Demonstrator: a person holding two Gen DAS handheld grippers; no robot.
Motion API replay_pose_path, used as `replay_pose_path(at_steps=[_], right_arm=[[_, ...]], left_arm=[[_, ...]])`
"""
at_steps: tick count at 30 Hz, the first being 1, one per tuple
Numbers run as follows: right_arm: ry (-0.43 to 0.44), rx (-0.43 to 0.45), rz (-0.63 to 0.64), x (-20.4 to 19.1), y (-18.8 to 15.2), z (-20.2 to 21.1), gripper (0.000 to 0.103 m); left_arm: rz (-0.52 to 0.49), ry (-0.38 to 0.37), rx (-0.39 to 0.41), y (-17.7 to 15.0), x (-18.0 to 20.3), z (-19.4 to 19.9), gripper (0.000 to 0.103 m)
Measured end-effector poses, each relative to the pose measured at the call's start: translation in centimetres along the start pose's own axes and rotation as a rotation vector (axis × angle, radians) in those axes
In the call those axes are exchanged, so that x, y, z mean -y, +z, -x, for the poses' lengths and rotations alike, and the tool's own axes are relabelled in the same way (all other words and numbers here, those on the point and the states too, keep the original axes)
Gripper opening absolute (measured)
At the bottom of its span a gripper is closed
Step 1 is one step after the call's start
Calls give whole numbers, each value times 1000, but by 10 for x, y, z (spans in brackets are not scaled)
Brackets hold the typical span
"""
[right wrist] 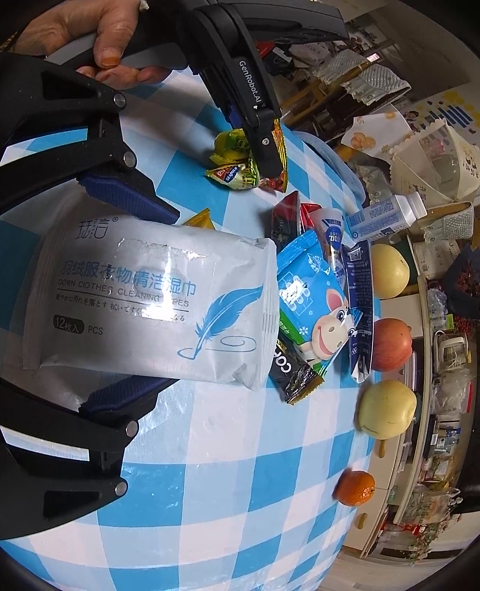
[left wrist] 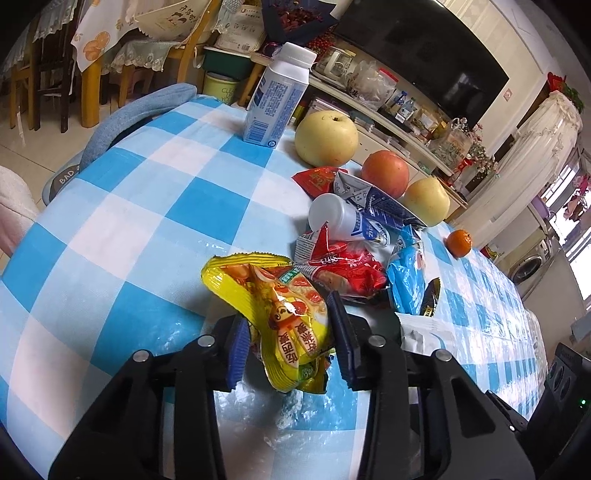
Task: Collect trash
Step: 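Grasp the yellow snack packet with the left tool while the right tool grasps the white wipes pack, then carry the yellow packet and white wipes pack to the pink bucket with both tools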
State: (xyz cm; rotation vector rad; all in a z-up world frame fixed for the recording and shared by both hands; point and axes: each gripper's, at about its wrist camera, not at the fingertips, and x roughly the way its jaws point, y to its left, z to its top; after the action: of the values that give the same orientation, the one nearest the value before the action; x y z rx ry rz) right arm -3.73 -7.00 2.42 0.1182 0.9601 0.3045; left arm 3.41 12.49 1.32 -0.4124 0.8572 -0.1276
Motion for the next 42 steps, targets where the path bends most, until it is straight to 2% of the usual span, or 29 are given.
replay_pose_path(at_steps=[13, 21, 32, 42], right_arm=[[-57, 24, 22, 6, -2, 8, 74], [-47, 69, -16, 14, -1, 24, 73], [-23, 113, -6, 2, -4, 38, 73], [24, 174, 22, -23, -3, 57, 73]], left_arm=[[-25, -42, 26, 0, -3, 22, 40], [-39, -57, 48, 0, -7, 38, 40], [-88, -14, 97, -1, -13, 63, 40], [-112, 69, 172, 6, -28, 94, 40]])
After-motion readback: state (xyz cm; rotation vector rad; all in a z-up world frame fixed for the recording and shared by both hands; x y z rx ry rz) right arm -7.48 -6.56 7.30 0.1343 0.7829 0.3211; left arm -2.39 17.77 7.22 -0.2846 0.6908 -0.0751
